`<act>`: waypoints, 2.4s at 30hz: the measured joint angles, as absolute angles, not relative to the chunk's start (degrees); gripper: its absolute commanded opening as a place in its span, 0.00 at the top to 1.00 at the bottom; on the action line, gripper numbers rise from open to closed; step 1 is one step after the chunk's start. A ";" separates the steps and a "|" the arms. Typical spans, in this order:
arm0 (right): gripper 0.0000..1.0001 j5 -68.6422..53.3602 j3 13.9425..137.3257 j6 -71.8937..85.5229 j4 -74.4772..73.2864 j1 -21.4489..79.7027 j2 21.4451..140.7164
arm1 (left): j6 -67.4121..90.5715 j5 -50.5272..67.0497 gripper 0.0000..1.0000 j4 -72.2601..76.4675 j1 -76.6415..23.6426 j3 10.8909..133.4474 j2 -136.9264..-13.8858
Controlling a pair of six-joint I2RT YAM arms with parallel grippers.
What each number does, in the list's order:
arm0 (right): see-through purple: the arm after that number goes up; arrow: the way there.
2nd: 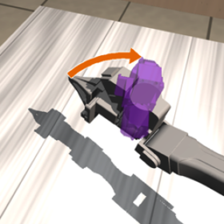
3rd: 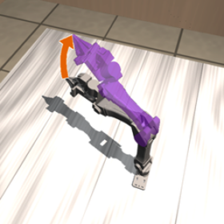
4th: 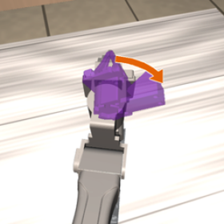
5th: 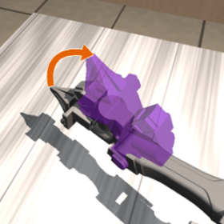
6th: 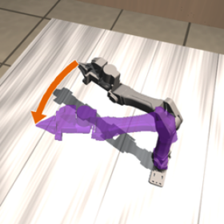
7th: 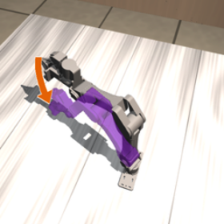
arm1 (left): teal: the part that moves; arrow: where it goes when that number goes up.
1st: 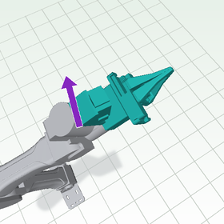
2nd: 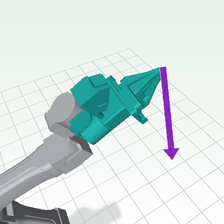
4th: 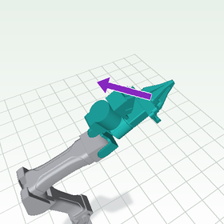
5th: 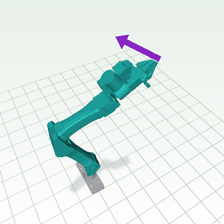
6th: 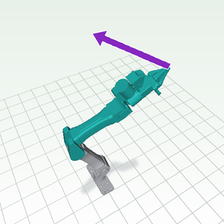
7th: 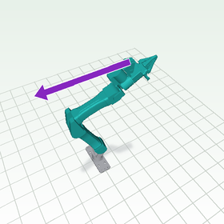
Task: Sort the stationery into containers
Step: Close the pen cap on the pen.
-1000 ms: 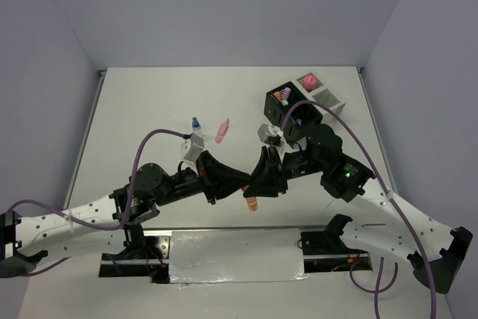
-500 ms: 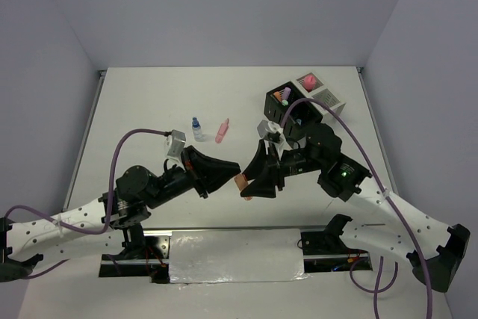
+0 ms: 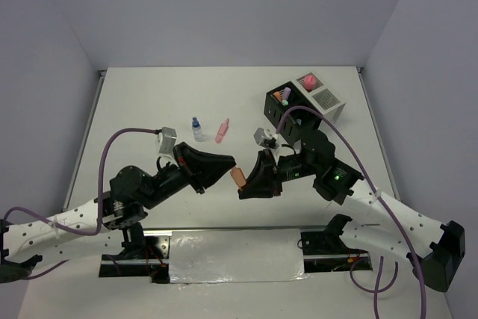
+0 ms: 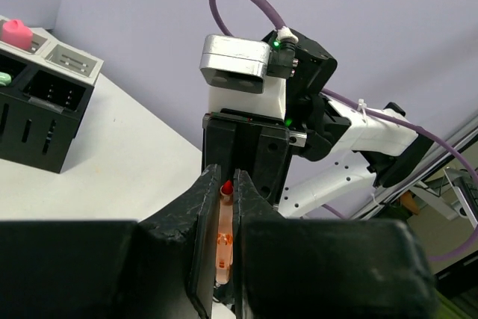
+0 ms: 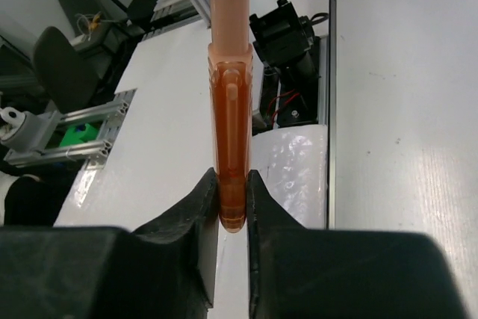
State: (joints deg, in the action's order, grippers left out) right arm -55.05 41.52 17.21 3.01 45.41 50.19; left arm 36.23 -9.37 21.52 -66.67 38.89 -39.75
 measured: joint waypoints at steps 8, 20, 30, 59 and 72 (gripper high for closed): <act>1.00 -54.81 40.93 17.08 3.92 45.41 49.74 | 36.23 -10.46 1.00 21.08 -66.70 39.31 -39.42; 1.00 -54.68 37.76 17.61 7.90 45.41 49.45 | 36.25 -10.81 1.00 17.93 -66.08 39.92 -38.83; 1.00 -54.24 35.79 18.41 10.24 45.41 49.95 | 36.27 -10.81 1.00 15.20 -64.60 39.92 -37.93; 1.00 -53.39 39.44 18.59 2.70 45.39 48.29 | 36.10 5.02 0.05 23.94 -62.74 40.88 -42.28; 1.00 -55.61 39.88 19.40 2.74 45.41 47.07 | 35.94 6.98 0.35 24.08 -62.74 40.12 -44.23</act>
